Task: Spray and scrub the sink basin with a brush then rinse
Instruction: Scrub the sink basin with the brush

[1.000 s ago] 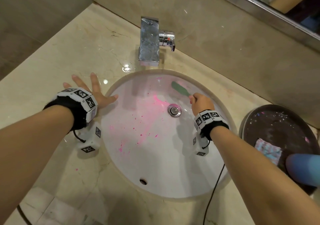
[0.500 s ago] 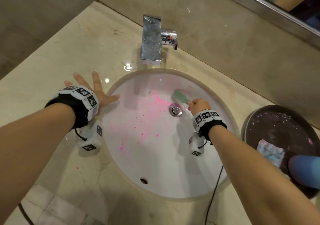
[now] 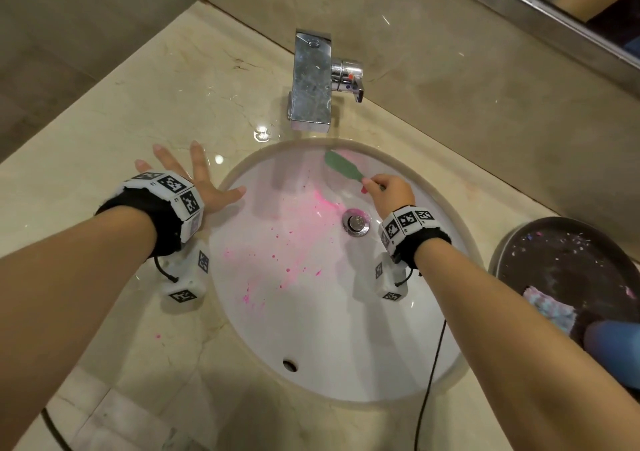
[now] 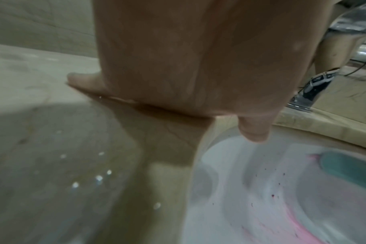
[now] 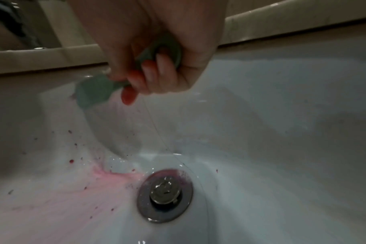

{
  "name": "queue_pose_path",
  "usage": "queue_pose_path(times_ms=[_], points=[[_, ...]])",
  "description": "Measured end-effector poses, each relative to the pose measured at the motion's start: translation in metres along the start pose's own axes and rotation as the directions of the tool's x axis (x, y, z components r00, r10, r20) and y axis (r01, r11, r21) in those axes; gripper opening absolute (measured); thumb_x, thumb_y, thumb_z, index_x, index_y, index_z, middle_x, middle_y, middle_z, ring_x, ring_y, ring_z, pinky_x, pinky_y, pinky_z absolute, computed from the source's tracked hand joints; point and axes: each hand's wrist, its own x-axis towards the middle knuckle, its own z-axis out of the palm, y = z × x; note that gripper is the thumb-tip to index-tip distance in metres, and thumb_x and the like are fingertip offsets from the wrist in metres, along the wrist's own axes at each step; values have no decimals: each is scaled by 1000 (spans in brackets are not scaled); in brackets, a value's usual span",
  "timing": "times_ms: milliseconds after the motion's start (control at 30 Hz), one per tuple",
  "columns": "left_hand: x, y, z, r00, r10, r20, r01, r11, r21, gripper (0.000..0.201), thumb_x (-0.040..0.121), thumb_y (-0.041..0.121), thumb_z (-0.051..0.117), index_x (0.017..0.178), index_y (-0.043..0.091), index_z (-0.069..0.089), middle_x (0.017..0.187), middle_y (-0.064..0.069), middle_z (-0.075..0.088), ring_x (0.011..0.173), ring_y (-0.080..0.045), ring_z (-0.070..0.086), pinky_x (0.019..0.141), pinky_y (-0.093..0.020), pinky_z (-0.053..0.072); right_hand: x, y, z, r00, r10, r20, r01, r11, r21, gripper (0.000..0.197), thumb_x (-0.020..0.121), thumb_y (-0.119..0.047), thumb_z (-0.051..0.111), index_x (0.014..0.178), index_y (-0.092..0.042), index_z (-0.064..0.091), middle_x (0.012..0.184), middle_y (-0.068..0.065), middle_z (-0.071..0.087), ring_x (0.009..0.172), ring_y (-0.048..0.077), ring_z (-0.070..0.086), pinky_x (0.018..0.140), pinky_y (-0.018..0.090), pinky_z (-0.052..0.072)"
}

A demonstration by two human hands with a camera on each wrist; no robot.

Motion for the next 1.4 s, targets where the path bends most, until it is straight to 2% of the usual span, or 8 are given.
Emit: queue_pose_path(times_ms=[200,367,533,733,900,1100,1267,1400], points=[[1,0,1,1000,-3,-4,3,1000,-2,109,72,79,46,144,36,-24,148,-12,-37,135,-49,-24,108,-62,-6,5,0,-4,990,128,63,-117,982,-151,30,93,-31,55,88,-6,71,53,-2,43,47,13,37,47,23,29],[1,1,1,1000,-7,-9,7,1000,-1,108,73,78,45,144,35,-24,148,-12,-36,135,-48,-24,108,-62,-6,4,-4,3,1000,-24,-5,24,1000,13,29,94,-32,53,89,-10,71,52,-6,40,46,11,33,48,23,28],[2,0,2,1000,-2,-21,1,1000,-13,110,71,79,47,144,36,-24,149,-12,-36,135,-49,-24,108,-63,-6,9,-2,2,994,95,44,-86,981,-175,31,93,-33,55,88,-7,71,56,-3,45,49,12,38,45,22,27],[0,1,1,1000,-5,-17,5,1000,-13,109,73,77,47,144,35,-24,149,-13,-36,135,-49,-24,108,-62,-6,4,2,8,997,-55,-48,56,998,30,28,93,-31,54,86,-10,71,55,-6,44,48,10,36,48,22,29],[2,0,2,1000,-2,-20,2,1000,-11,110,72,78,47,144,35,-24,149,-13,-36,135,-49,-24,108,-62,-6,8,8,6,990,129,54,-117,975,-187,31,92,-33,56,88,-6,71,56,-1,46,51,17,41,48,24,30],[6,-2,4,999,-2,-34,1,1000,-13,111,70,79,47,144,35,-23,149,-13,-35,135,-50,-23,108,-62,-6,6,-1,9,995,-93,-41,95,994,54,26,93,-31,54,86,-11,70,67,2,56,53,9,40,58,25,36],[6,-2,5,999,3,-37,-3,1000,-17,111,70,79,48,144,36,-23,149,-13,-35,135,-50,-24,108,-62,-7,14,-2,6,998,51,24,-45,978,-203,35,92,-33,56,84,-1,68,62,4,49,51,17,39,45,22,28],[7,-2,5,999,1,-35,-1,1000,-12,112,70,79,48,144,36,-23,149,-13,-34,135,-50,-23,108,-62,-7,11,-3,14,998,-55,1,55,992,-113,34,92,-34,55,85,-5,70,56,-1,48,51,14,40,48,23,30]])
